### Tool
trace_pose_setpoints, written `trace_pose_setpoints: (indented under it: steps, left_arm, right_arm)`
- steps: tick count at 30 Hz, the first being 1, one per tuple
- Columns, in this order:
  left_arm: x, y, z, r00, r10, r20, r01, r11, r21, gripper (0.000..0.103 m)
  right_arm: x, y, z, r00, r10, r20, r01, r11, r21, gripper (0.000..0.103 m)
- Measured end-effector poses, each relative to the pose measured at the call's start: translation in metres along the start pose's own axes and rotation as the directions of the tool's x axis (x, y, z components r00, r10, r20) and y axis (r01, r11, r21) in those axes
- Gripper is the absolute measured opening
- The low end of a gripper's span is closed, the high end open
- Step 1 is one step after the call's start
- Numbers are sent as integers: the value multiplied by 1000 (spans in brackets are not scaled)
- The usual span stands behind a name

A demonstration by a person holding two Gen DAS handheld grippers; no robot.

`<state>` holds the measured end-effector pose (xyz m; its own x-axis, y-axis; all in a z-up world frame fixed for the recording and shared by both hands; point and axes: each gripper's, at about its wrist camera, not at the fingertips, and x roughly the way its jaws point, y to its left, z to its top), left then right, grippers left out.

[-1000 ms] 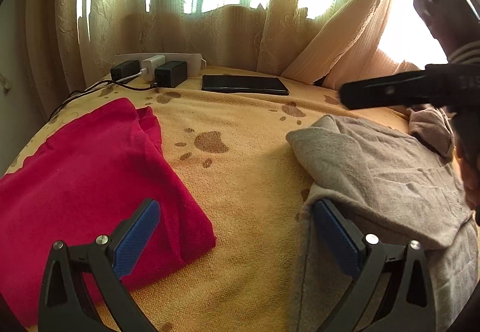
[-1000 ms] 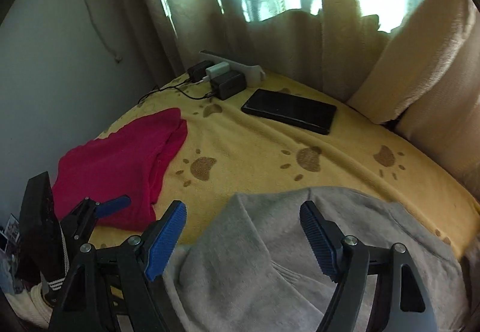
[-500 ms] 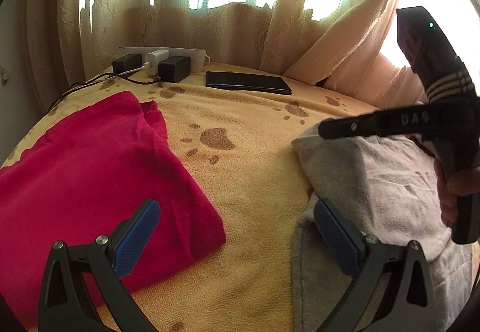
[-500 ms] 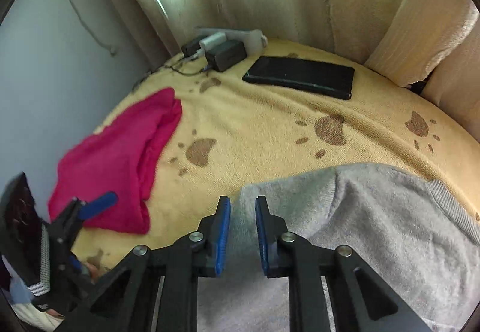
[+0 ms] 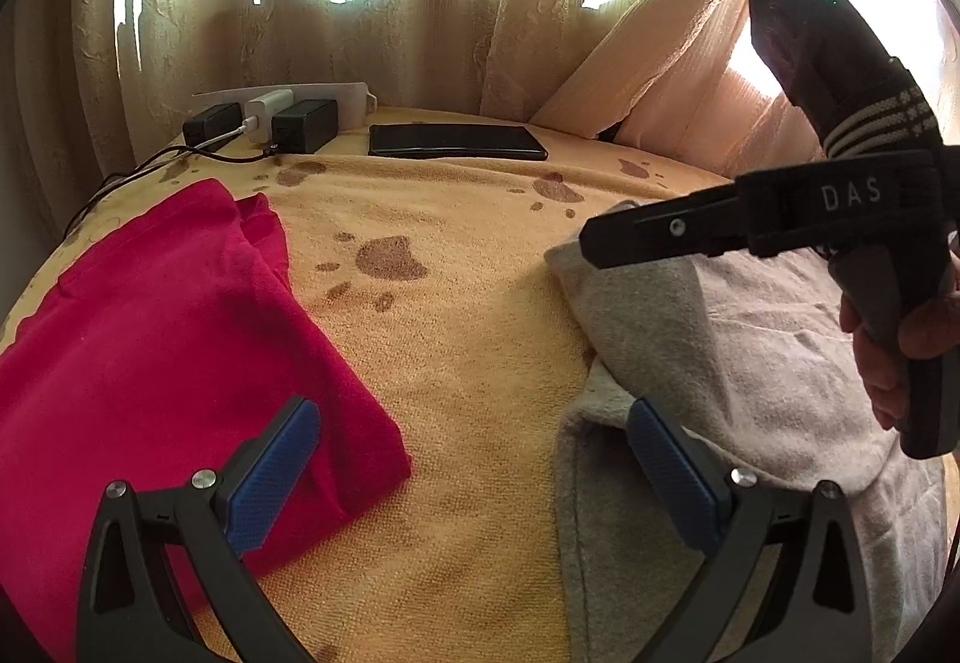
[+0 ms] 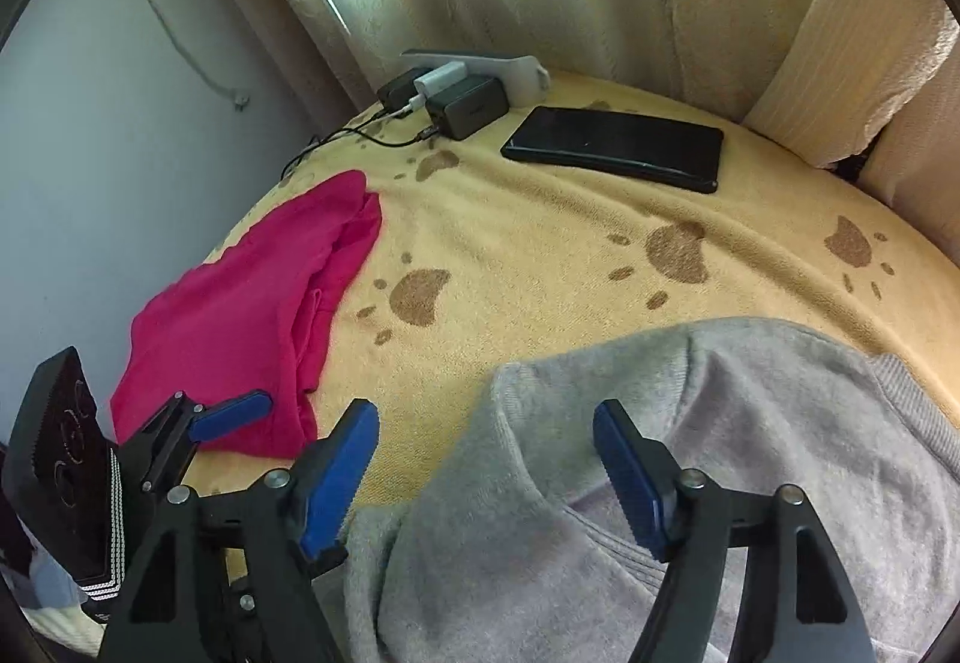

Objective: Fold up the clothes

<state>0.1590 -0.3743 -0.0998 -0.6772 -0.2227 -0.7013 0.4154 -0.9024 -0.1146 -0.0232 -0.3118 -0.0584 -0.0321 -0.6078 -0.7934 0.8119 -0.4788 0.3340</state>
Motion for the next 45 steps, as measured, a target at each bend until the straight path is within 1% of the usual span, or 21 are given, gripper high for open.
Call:
trace_pose_setpoints:
  steps: [2,4,5,9,11,14,18,22,24,26,29,31,33,34,35,36,37,39,40,43,45]
  left_arm:
    - [0,-1,0,1000,0,-3,0,1000,2,103]
    - [0,-1,0,1000,-1,-4,1,1000,4,103]
    - [0,-1,0,1000,-2,-4,2,1000,4,103]
    - [0,-2,-1,1000,-9,-5,9,1000,15,103]
    - [0,-9,-2,1000,-12,-11,13,998,61,103]
    - [1,-20,-5,1000,-16,-22,19,992,128,103]
    - [2,-35,-8,999,-18,-36,26,976,218,103]
    - [5,-56,-13,999,32,-31,-20,940,339,103]
    - [5,-67,-16,998,67,-11,-56,909,413,103]
    - [2,-82,-22,993,106,49,-116,840,530,103]
    - [-5,-103,-35,979,126,163,-204,692,692,102]
    - [-3,-112,-40,970,139,198,-241,603,760,98]
    - [2,-113,-37,973,140,184,-231,579,782,88]
    - [5,-113,-36,974,141,177,-226,566,793,68]
    - [8,-114,-34,975,142,170,-220,554,803,38]
    - [10,-114,-32,977,142,160,-213,548,809,27]
    - [13,-111,-28,979,140,146,-201,568,798,18]
    - [14,-103,-19,983,131,127,-182,642,745,17]
    - [15,-98,-13,985,126,115,-170,683,710,16]
    - [9,-66,6,996,68,49,-84,857,508,14]
    - [5,-45,10,999,41,23,-46,913,405,14]
  right_arm:
    - [8,3,-1,1000,13,-20,-13,1000,-5,75]
    - [11,4,-5,999,12,-36,-12,1000,-10,42]
    - [12,4,-6,999,15,-41,-16,1000,-7,10]
    - [-13,-7,-17,997,56,48,-58,997,50,7]
    - [-37,-16,-24,989,79,126,-91,991,94,7]
    - [-68,-26,-36,978,60,201,-89,987,134,7]
    - [-83,-40,-56,979,0,203,-36,984,174,7]
    - [-81,-52,-70,982,0,190,-42,976,216,7]
    - [-83,-51,-71,979,8,201,-51,977,209,7]
    - [-86,-45,-67,977,13,215,-54,981,188,7]
    - [-89,-34,-56,972,20,234,-56,987,149,7]
    - [-89,-26,-48,969,18,246,-50,991,125,7]
    - [-89,-19,-41,965,17,260,-45,993,105,7]
    - [-89,-16,-38,963,18,267,-46,994,98,7]
    - [-90,-14,-35,961,23,277,-51,994,95,7]
    - [-90,-12,-32,957,25,288,-54,994,91,7]
    - [-91,-9,-29,954,28,298,-56,995,86,7]
    - [-92,-3,-22,949,30,314,-52,997,64,7]
    - [-92,0,-19,947,29,320,-48,997,53,7]
    - [-88,8,-11,947,17,322,-26,999,26,7]
    - [-84,8,-9,950,7,313,-15,1000,21,7]
